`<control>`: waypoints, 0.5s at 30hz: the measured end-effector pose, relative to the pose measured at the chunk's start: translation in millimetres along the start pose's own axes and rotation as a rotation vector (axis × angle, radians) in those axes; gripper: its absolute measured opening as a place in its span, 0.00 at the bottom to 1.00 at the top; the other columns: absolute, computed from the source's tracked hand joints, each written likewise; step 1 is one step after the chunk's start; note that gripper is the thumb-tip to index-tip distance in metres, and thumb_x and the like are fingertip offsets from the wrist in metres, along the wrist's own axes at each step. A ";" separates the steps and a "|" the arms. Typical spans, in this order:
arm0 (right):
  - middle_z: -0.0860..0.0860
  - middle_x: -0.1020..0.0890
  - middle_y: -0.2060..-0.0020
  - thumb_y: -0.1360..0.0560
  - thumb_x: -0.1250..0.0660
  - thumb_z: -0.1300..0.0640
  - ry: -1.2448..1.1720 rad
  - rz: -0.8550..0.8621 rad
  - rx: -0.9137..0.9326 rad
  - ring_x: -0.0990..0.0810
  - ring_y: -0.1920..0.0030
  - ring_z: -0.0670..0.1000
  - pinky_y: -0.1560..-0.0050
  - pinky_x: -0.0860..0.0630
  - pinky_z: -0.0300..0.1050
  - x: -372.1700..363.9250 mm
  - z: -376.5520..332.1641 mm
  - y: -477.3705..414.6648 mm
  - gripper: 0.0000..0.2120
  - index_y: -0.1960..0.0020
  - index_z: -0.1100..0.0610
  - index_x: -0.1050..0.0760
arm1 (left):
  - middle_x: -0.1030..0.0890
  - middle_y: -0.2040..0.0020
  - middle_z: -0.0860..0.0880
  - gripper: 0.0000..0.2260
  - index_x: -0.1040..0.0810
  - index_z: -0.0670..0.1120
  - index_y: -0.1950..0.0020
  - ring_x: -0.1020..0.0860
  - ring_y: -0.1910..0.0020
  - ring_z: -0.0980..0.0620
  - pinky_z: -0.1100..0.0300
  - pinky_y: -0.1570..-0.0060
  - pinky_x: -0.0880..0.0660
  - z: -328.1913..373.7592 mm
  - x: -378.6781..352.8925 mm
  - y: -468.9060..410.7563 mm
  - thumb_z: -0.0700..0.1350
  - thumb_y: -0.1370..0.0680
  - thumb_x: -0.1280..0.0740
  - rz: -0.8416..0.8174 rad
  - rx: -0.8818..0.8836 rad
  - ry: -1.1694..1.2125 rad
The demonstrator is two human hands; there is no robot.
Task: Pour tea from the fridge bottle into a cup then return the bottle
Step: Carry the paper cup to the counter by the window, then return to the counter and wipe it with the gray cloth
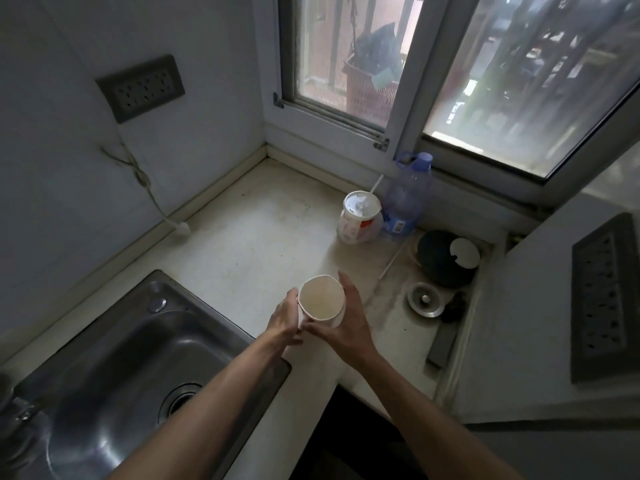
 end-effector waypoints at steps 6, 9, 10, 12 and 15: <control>0.46 0.38 0.24 0.29 0.34 0.35 0.055 0.035 -0.012 0.37 0.27 0.48 0.28 0.36 0.50 25.8 -34.8 -1.7 0.42 0.22 0.48 0.46 | 0.31 0.29 0.41 0.27 0.31 0.42 0.31 0.33 0.31 0.43 0.50 0.34 0.38 25.3 17.2 28.6 0.58 0.19 0.56 0.205 -0.255 -0.365; 0.50 0.38 0.23 0.23 0.42 0.43 0.057 0.071 0.026 0.37 0.25 0.51 0.26 0.38 0.53 41.0 -63.5 -5.2 0.32 0.22 0.50 0.45 | 0.31 0.30 0.40 0.32 0.33 0.44 0.30 0.32 0.33 0.41 0.47 0.35 0.35 40.9 25.4 44.0 0.63 0.22 0.59 0.243 -0.367 -0.665; 0.50 0.37 0.24 0.23 0.44 0.44 0.059 0.077 0.051 0.36 0.25 0.50 0.26 0.38 0.51 46.0 -73.8 -7.7 0.31 0.22 0.51 0.44 | 0.33 0.29 0.40 0.31 0.35 0.45 0.29 0.33 0.32 0.41 0.46 0.35 0.35 48.1 26.9 51.3 0.63 0.22 0.57 0.273 -0.415 -0.778; 0.51 0.33 0.26 0.24 0.46 0.44 0.107 0.082 0.069 0.32 0.29 0.50 0.29 0.32 0.50 56.6 -94.8 -13.2 0.32 0.23 0.53 0.43 | 0.36 0.28 0.41 0.28 0.38 0.45 0.27 0.36 0.30 0.42 0.46 0.36 0.34 65.1 28.9 66.7 0.61 0.20 0.52 0.371 -0.541 -0.949; 0.56 0.29 0.31 0.22 0.41 0.50 0.232 0.050 0.050 0.28 0.33 0.57 0.34 0.28 0.54 72.3 -131.4 -21.0 0.27 0.26 0.57 0.38 | 0.34 0.31 0.40 0.27 0.38 0.44 0.28 0.35 0.33 0.42 0.46 0.39 0.33 93.4 31.9 94.1 0.60 0.21 0.49 0.513 -0.681 -1.099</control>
Point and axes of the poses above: each hand's wrist, its own y-axis away from the middle knuckle, its own x-axis out of the back of the hand, z = x × y, the point moved 2 cm from there along -y, towards the middle knuckle
